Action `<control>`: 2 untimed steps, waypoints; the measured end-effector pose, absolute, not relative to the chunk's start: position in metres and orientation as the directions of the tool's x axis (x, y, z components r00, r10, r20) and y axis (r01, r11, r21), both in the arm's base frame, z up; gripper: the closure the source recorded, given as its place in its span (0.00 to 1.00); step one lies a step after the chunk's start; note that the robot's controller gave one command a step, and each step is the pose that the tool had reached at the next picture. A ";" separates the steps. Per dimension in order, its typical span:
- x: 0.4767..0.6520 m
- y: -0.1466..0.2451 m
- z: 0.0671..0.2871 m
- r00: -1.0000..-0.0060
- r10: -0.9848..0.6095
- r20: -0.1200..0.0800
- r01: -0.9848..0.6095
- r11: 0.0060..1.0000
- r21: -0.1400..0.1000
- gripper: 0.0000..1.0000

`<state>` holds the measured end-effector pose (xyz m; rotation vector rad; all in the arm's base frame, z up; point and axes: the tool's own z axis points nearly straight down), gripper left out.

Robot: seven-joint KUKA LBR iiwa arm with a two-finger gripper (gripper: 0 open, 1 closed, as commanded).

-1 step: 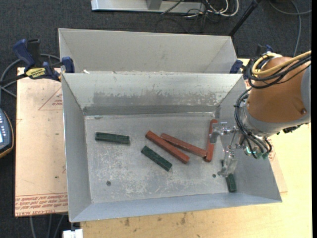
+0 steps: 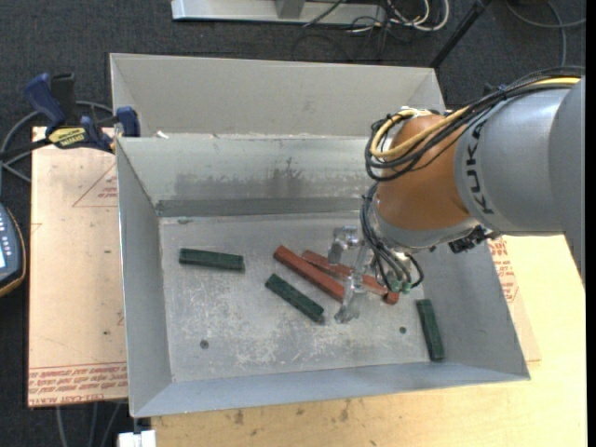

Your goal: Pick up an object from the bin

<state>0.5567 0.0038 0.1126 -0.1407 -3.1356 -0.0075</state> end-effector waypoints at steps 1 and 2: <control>0.581 0.002 0.071 -0.937 0.349 0.004 0.349 0.937 0.000 0.00; 0.581 0.002 0.071 -0.937 0.349 -0.002 0.349 0.937 0.001 1.00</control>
Offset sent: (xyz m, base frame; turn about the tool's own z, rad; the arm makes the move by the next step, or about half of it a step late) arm 0.0238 -0.0018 -0.0426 0.2693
